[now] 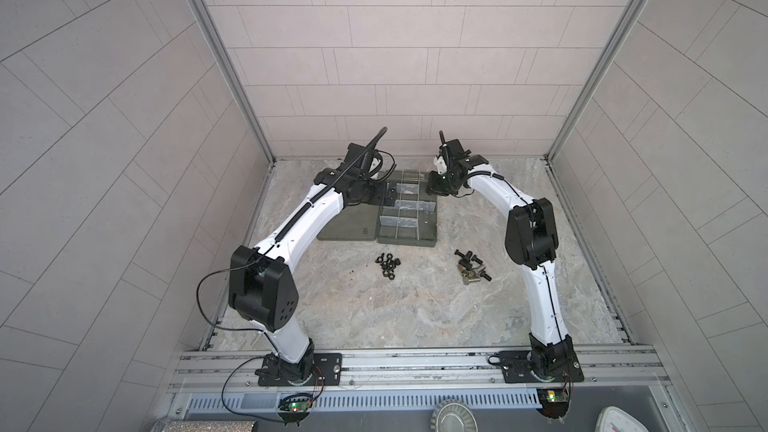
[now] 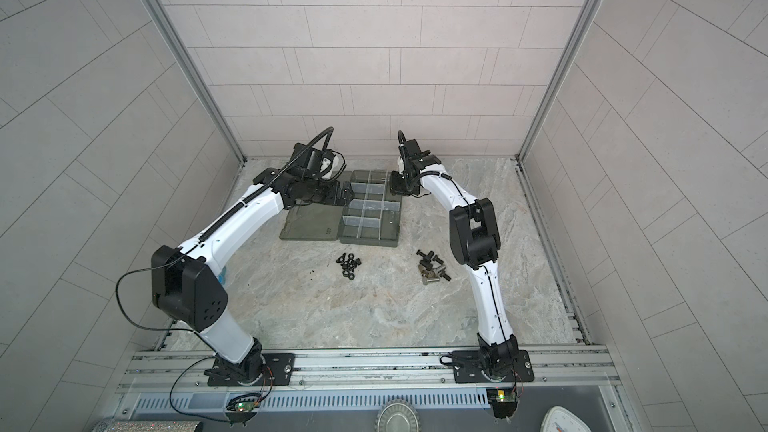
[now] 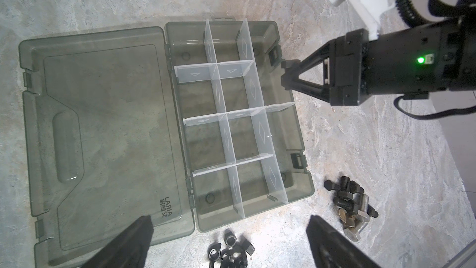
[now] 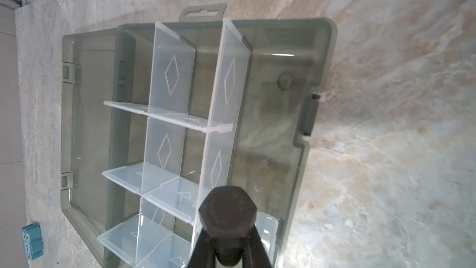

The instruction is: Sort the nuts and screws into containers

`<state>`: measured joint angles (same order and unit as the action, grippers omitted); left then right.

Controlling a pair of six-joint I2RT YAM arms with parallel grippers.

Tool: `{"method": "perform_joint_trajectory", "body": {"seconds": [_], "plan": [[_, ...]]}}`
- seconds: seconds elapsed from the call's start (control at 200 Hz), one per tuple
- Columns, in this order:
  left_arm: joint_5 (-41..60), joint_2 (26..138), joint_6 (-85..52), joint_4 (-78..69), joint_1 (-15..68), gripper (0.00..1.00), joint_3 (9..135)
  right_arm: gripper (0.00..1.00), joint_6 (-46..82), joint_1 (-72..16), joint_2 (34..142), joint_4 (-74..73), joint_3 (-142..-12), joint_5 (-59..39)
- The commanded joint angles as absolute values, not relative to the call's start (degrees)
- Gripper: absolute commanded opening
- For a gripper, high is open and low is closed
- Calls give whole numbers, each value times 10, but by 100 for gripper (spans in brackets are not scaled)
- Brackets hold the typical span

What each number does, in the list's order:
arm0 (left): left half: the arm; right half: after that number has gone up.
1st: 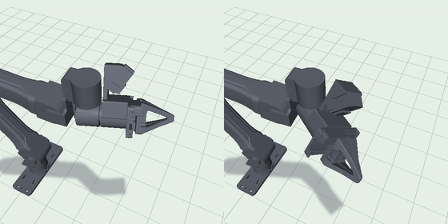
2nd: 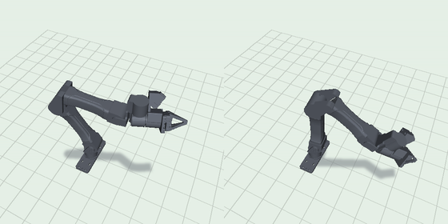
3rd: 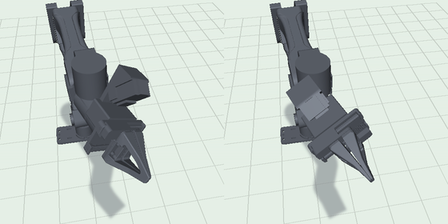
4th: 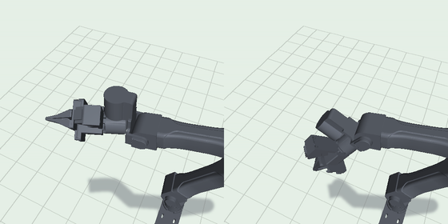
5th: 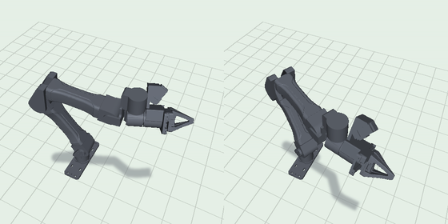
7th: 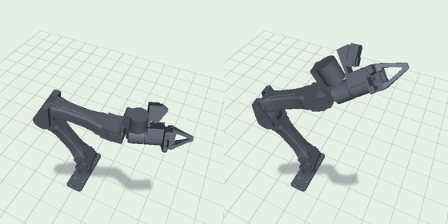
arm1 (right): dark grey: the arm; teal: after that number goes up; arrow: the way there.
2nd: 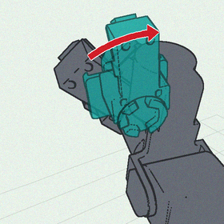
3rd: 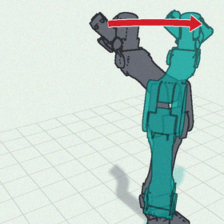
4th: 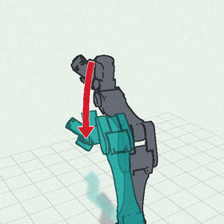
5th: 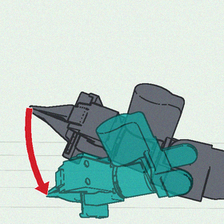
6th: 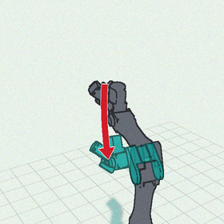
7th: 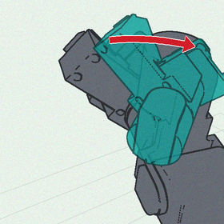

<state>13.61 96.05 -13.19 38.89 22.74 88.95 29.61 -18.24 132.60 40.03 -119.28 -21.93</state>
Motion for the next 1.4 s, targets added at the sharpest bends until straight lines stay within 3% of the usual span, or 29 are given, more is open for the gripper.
{"method": "perform_joint_trajectory", "body": {"seconds": [0.0, 0.18, 0.49, 0.61, 0.816, 1.036, 1.396], "plan": [[128, 947, -121, 395, 226, 100, 883, 14, 299, -186, 1359, 396, -1236, -229], [123, 947, -114, 397, 225, 100, 884, 30, 277, -186, 1382, 423, -1287, -222], [112, 954, -108, 403, 217, 100, 889, 32, 233, -179, 1296, 490, -1261, -199], [114, 954, -108, 399, 217, 100, 879, 31, 210, -178, 1204, 526, -1164, -169], [139, 945, -126, 370, 238, 100, 833, 31, 200, -175, 1008, 502, -876, -129], [169, 956, -129, 369, 305, 100, 844, 31, 242, -175, 896, 459, -674, -142], [244, 942, -106, 350, 431, 100, 805, 31, 252, -173, 830, 432, -558, -86]]}}
